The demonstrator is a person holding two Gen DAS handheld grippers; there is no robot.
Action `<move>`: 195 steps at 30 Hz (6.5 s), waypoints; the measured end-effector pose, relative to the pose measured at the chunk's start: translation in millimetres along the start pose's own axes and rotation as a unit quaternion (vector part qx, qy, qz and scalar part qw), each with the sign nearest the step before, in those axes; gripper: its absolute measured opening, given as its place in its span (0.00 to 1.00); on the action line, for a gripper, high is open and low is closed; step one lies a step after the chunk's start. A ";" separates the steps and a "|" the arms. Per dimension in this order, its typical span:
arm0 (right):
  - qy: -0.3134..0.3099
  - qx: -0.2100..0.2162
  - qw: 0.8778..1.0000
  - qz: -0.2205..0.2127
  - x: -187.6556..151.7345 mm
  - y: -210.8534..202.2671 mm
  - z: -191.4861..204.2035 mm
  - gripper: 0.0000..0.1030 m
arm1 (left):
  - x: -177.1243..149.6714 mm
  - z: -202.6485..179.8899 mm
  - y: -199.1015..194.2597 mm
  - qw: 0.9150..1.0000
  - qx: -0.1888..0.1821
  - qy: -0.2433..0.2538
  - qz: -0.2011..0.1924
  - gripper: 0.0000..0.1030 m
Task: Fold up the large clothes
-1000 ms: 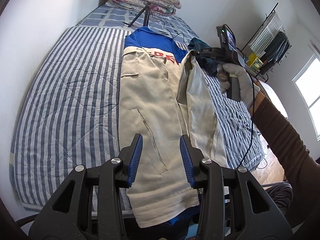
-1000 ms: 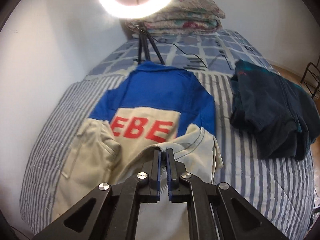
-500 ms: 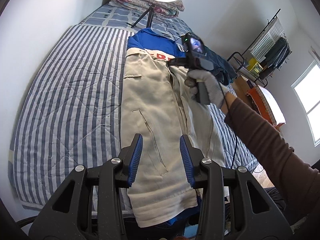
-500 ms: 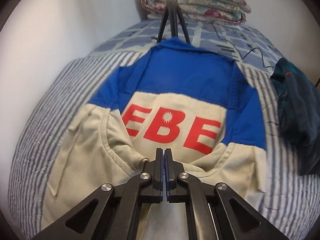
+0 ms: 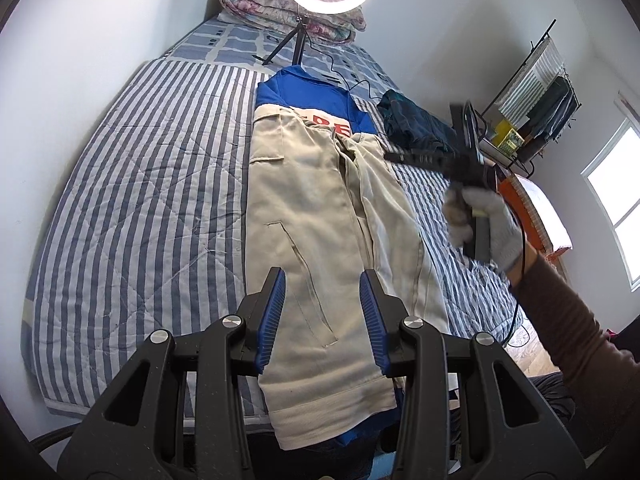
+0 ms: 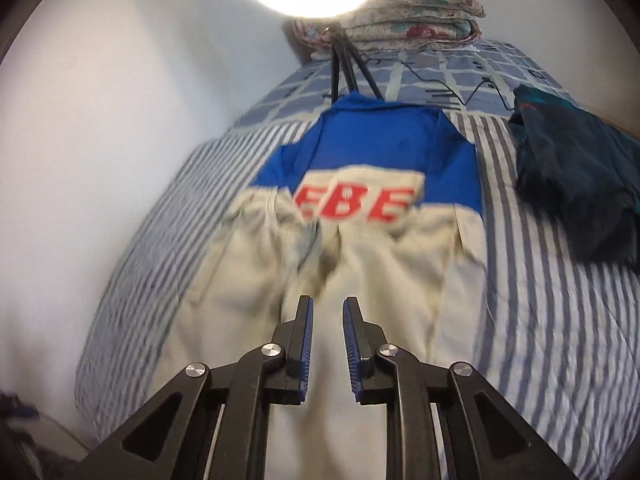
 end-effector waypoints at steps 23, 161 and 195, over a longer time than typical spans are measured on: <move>0.021 -0.008 0.999 0.034 -124.0 -27.4 2.0 0.15 | -22.6 17.6 2.2 1.000 0.010 -0.023 0.007 0.38; 0.346 0.208 0.914 -0.052 -107.0 -88.8 -60.4 0.66 | 78.3 58.9 147.8 0.946 -0.107 -0.301 0.047 0.63; 0.138 0.049 0.989 0.001 -110.0 -56.8 -54.3 0.64 | 48.6 50.6 205.0 0.986 -0.037 -0.126 0.106 0.55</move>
Point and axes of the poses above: each gripper's, at about its wrist camera, not at the fingertips, and y roughly the way its jaws point, z to its left, x to its top, the point moved 10 cm from there along y, roughly the way its jaws point, and after that the axes turned 2 degrees about -y, right-handed, at the moved point
